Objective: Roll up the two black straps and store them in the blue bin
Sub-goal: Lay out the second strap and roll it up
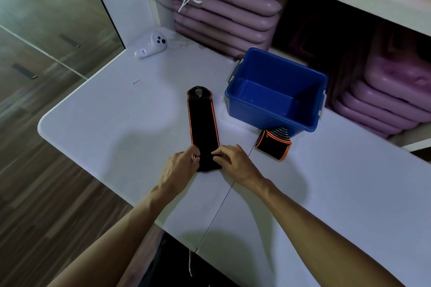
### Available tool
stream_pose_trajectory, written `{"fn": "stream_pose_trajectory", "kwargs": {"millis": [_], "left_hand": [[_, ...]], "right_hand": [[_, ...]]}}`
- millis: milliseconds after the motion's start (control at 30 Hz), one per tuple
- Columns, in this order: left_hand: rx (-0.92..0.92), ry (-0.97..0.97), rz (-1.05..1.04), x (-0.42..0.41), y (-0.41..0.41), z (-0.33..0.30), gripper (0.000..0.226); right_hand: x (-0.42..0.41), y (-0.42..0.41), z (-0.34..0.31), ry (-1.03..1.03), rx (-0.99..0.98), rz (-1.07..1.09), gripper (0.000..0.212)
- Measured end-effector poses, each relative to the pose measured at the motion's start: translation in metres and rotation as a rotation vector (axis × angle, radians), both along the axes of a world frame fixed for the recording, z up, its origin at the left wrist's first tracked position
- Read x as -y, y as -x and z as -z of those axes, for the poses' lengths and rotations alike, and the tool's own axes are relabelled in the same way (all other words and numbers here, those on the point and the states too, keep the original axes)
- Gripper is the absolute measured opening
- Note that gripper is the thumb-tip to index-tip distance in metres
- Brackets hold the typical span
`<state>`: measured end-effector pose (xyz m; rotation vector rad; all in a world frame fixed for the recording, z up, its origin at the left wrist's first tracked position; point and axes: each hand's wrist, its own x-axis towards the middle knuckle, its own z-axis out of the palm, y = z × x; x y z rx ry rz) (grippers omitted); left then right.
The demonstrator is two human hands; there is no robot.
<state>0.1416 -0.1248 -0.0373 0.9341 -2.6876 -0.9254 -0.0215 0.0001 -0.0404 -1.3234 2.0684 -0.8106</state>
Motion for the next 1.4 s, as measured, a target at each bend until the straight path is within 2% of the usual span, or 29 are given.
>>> {"fn": "stream_pose_trajectory", "kwargs": {"millis": [133, 267, 333, 400, 467, 500, 600, 700, 767, 900, 967, 1033, 1167, 1267, 1400], "left_hand": [[-0.019, 0.22, 0.073, -0.003, -0.005, 0.003, 0.013], [-0.06, 0.284, 0.181, -0.009, -0.015, 0.004, 0.022], [-0.023, 0.28, 0.202, -0.012, -0.018, 0.005, 0.03], [0.028, 0.259, 0.196, -0.012, -0.017, 0.009, 0.036], [0.042, 0.248, 0.182, -0.012, -0.014, 0.011, 0.031], [0.036, 0.239, 0.179, -0.013, -0.014, 0.011, 0.027], [0.007, 0.242, 0.205, -0.012, -0.014, 0.009, 0.02], [-0.008, 0.194, 0.204, -0.005, -0.018, 0.007, 0.032], [-0.037, 0.163, 0.191, -0.001, -0.019, 0.007, 0.037], [-0.059, 0.03, 0.147, 0.007, -0.015, 0.004, 0.04], [-0.035, -0.055, 0.12, 0.015, -0.01, 0.003, 0.048], [-0.024, -0.134, 0.061, 0.02, -0.006, 0.001, 0.051], [-0.055, -0.265, -0.124, 0.018, 0.002, 0.001, 0.019], [-0.061, -0.246, -0.173, 0.015, 0.008, 0.001, 0.011], [-0.105, -0.103, -0.12, 0.013, 0.01, 0.004, 0.007]], "right_hand": [[0.002, 0.0, 0.004, 0.035, 0.002, 0.043, 0.017], [0.001, -0.006, 0.003, 0.109, -0.03, 0.059, 0.008], [-0.003, -0.005, 0.004, 0.111, -0.057, 0.017, 0.021], [-0.012, -0.002, 0.006, 0.044, -0.109, -0.099, 0.046], [-0.02, 0.0, 0.01, 0.013, -0.3, -0.218, 0.062], [-0.021, 0.0, 0.011, 0.017, -0.376, -0.243, 0.063], [-0.011, -0.001, 0.01, 0.082, -0.483, -0.256, 0.052], [-0.001, 0.006, 0.005, 0.118, -0.541, -0.321, 0.045], [-0.002, 0.01, 0.0, 0.119, -0.493, -0.328, 0.044], [-0.006, 0.003, -0.008, 0.053, -0.146, -0.152, 0.032], [-0.002, 0.0, -0.008, 0.025, -0.062, -0.09, 0.03], [0.004, -0.001, -0.005, -0.002, -0.048, -0.057, 0.031], [0.011, -0.007, 0.004, -0.025, -0.083, 0.043, 0.034], [0.014, -0.01, 0.001, -0.026, -0.053, 0.073, 0.032], [0.017, -0.011, 0.0, 0.047, -0.059, 0.103, 0.013]]}}
